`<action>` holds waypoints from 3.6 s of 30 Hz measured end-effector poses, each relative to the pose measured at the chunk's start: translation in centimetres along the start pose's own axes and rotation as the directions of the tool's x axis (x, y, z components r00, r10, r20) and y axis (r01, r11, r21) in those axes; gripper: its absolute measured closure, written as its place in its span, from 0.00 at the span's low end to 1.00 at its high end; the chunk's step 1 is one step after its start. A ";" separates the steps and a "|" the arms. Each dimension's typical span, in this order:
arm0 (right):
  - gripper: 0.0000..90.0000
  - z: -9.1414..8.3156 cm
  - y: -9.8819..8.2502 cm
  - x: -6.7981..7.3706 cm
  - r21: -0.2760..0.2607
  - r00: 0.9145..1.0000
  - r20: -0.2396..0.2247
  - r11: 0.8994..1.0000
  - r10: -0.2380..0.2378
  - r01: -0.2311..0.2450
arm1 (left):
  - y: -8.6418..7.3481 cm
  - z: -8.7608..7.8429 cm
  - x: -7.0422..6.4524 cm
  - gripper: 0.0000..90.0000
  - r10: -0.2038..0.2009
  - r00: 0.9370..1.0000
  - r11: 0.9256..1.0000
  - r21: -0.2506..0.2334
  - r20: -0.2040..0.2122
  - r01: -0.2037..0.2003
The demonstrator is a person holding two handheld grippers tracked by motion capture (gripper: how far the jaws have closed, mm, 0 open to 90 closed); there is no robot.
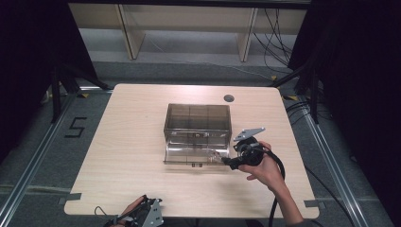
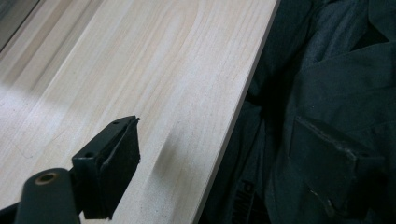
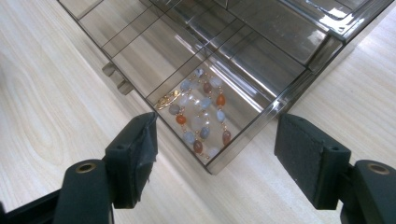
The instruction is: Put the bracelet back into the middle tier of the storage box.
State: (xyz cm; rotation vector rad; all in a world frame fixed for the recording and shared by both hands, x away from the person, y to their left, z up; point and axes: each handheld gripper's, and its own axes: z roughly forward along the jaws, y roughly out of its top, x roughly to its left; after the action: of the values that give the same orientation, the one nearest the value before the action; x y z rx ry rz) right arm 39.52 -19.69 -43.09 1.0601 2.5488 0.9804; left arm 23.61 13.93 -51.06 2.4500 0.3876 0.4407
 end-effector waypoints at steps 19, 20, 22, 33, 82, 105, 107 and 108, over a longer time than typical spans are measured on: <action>0.30 -0.6 -1.6 0.2 -0.006 0.999 0.012 0.999 0.043 -0.043 | 0.1 -0.1 -0.1 0.18 -0.003 1.000 1.000 0.002 0.010 0.002; 0.30 -0.6 -1.7 0.2 -0.007 0.999 0.011 0.999 0.042 -0.041 | 0.1 -0.1 0.0 0.18 -0.001 1.000 1.000 0.004 0.010 0.001; 0.30 -0.5 -1.8 0.1 -0.012 0.999 0.022 0.999 0.030 -0.030 | 0.1 -0.1 -0.1 0.18 0.000 1.000 1.000 0.001 -0.012 0.000; 0.26 -0.8 -2.6 0.3 -0.021 0.999 0.017 0.999 0.044 -0.044 | 0.0 -0.1 -0.2 0.18 -0.001 1.000 1.000 -0.011 0.005 0.001; 0.26 -1.1 -6.6 1.6 0.019 0.997 -0.040 0.997 0.073 -0.072 | 0.1 0.0 -0.2 0.18 -0.004 1.000 1.000 -0.012 0.005 0.004; 0.24 -1.3 -8.2 2.5 -0.019 0.995 -0.040 0.996 0.091 -0.092 | 0.1 -0.1 -0.2 0.18 -0.003 1.000 1.000 -0.009 0.002 0.003; 0.23 -1.5 -8.3 2.4 -0.010 0.997 -0.044 0.998 0.067 -0.068 | 0.1 0.0 -0.2 0.18 -0.003 1.000 1.000 -0.012 0.004 0.003; 0.23 -1.4 -8.4 2.3 -0.027 0.998 -0.042 0.999 0.040 -0.042 | 0.1 -0.1 -0.2 0.18 -0.003 1.000 1.000 -0.009 0.002 0.003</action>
State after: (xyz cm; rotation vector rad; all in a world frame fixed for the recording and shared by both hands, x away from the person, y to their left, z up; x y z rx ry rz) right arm 32.67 -23.15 -47.43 1.0999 2.5483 1.0555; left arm 23.45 13.85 -51.01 2.4409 0.3874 0.4375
